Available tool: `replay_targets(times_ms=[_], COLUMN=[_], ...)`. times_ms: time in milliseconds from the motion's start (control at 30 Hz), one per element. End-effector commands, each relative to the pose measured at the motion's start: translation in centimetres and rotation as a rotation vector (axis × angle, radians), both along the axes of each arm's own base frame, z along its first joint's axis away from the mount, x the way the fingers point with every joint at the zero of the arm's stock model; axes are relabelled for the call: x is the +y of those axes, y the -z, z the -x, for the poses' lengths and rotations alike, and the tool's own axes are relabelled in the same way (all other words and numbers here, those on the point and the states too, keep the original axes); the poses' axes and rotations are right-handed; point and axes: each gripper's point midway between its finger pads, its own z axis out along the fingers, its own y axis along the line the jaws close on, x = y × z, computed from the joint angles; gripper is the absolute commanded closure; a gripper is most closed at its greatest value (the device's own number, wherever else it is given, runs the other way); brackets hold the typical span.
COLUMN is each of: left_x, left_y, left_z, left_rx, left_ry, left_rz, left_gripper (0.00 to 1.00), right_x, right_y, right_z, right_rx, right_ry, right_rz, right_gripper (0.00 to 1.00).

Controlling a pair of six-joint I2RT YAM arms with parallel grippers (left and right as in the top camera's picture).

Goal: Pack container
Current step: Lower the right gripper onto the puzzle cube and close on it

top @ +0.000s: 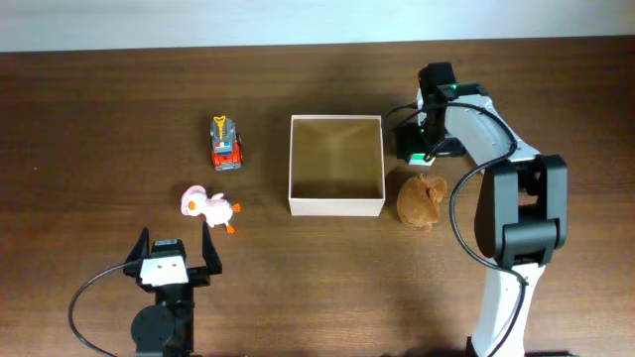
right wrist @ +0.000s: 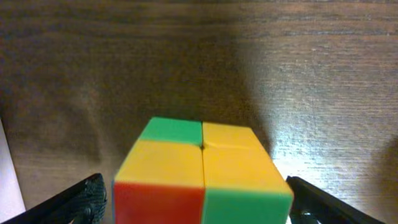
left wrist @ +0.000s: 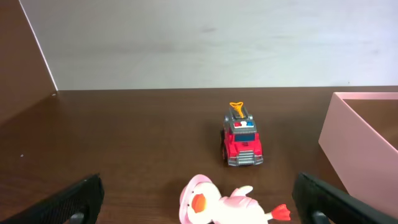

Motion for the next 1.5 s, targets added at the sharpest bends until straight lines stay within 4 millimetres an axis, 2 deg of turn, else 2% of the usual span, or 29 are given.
replay_targets(times_ms=[0,200,533,967,1200,1467], left_x=[0.4,0.4,0.4,0.4,0.4,0.4], left_y=[0.1,0.1,0.1,0.1,0.1,0.1], left_z=[0.0,0.0,0.0,0.0,0.0,0.0], left_rx=[-0.001,0.0,0.0,0.0,-0.001,0.0], left_ry=[-0.018,-0.018,-0.018,-0.018,-0.018,-0.018], left_rz=[-0.016,-0.016,-0.016,-0.016,-0.016,-0.016], left_gripper=[0.01,0.01,0.01,0.01,0.01,0.01], right_x=[-0.4,-0.5,-0.7,-0.7,-1.0,-1.1], right_y=[1.6,2.0,2.2,2.2,2.2,0.8], right_z=[0.4,0.4,-0.3,0.0,-0.1,-1.4], right_rx=[0.029,0.037,0.012,0.023,0.021,-0.018], right_ry=[-0.002,0.007,0.031,0.032,0.034,0.037], right_rz=[0.019,0.019,0.014,0.015,0.028,0.037], right_gripper=[0.07,0.12,0.13,0.27,0.28,0.34])
